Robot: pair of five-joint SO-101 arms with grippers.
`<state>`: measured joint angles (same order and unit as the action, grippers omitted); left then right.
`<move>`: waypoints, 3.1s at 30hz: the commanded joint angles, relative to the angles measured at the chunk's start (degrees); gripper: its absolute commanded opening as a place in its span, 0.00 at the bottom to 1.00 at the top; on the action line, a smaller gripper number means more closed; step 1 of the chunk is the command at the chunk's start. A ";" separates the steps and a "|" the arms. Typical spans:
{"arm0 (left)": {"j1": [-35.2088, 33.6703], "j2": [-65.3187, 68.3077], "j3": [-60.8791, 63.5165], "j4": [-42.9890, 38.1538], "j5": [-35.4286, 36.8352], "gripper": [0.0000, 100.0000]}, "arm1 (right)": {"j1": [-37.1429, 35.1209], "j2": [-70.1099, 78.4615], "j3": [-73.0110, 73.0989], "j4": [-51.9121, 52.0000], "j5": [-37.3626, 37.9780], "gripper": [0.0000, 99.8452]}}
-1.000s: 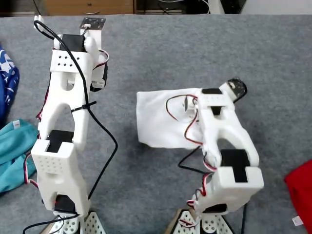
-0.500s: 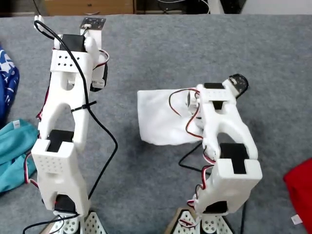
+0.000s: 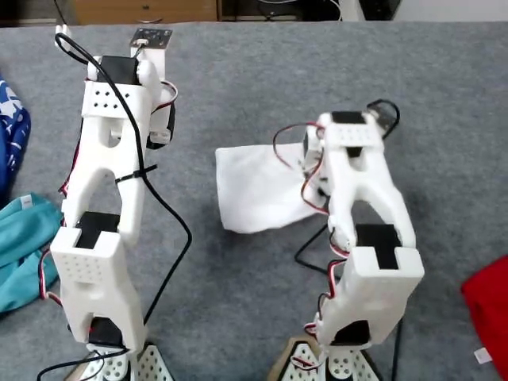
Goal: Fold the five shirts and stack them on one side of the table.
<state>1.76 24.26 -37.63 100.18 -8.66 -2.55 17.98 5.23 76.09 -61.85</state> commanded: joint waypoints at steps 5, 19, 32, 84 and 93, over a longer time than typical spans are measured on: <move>-0.53 -3.65 0.09 0.53 0.09 0.02 | 10.24 0.22 -8.31 1.93 6.33 0.00; 0.00 -3.56 0.09 0.53 0.18 0.02 | 42.59 -7.69 -13.41 2.46 32.00 0.00; -0.26 -3.30 0.09 0.53 0.26 0.02 | 68.62 -14.29 -13.41 6.51 45.80 0.00; -2.99 -3.74 -0.53 0.53 0.26 0.02 | 78.73 -14.55 -25.01 20.22 59.60 0.39; -28.22 -4.70 -0.26 0.53 -0.18 0.02 | 49.10 -22.20 -23.78 26.02 56.26 0.02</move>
<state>-16.18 24.09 -37.45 100.18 -8.75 56.70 0.57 -17.45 101.14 -3.65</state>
